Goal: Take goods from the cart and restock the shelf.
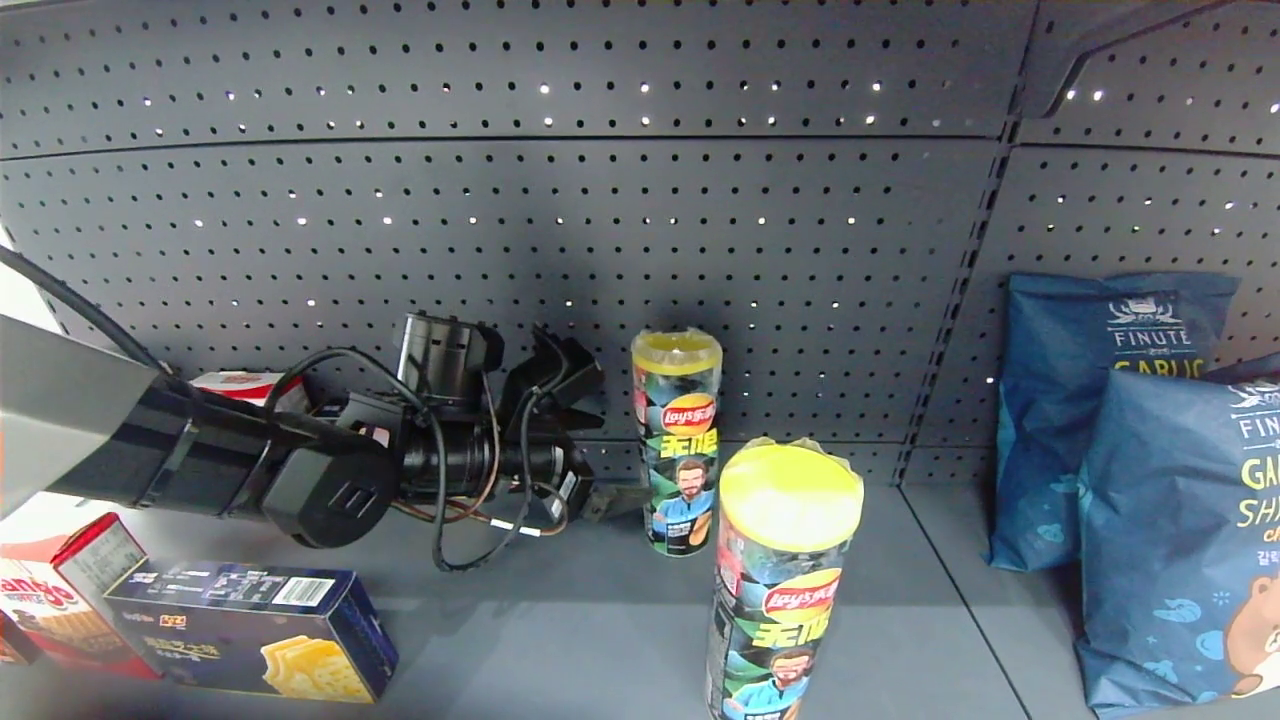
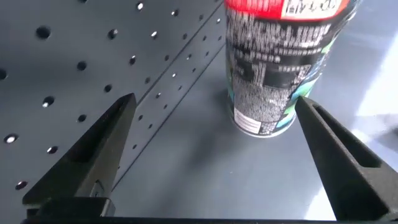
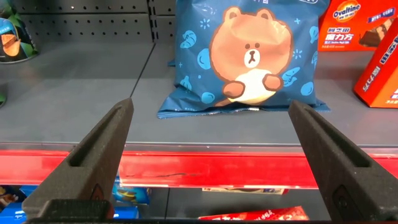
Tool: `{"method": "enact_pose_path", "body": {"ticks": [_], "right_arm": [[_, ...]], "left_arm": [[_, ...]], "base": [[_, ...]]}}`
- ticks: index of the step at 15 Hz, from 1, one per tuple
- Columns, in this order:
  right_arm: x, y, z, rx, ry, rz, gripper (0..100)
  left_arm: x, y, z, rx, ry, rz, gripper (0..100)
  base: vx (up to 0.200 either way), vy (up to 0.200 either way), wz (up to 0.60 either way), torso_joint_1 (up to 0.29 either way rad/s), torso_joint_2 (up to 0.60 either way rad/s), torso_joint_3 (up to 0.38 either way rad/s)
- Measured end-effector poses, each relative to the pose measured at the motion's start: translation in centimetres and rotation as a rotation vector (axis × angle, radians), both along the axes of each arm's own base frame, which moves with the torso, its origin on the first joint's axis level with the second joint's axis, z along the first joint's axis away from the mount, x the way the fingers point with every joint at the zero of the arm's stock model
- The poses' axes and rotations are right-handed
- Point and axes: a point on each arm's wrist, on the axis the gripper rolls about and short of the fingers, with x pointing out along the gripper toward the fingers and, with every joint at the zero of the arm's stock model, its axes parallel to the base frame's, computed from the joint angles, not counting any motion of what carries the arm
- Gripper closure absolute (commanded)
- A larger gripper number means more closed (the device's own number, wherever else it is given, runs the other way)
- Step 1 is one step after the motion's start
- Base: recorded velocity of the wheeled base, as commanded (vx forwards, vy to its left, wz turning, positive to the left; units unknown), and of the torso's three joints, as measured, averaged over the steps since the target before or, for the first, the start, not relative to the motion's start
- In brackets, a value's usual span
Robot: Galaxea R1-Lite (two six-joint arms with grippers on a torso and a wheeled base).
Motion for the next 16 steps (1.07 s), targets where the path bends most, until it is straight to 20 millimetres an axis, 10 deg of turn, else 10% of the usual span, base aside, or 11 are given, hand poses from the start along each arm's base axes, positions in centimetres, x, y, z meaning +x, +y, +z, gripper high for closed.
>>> {"method": "enact_pose_path", "body": {"ticks": [16], "right_arm": [[0.0, 0.0, 0.0, 0.0, 0.0, 0.0, 0]], "left_arm": [[-0.24, 1.04, -0.53, 0.04, -0.032, 0.113, 0]], "base": [[0.0, 0.0, 0.0, 0.0, 0.0, 0.0]]}}
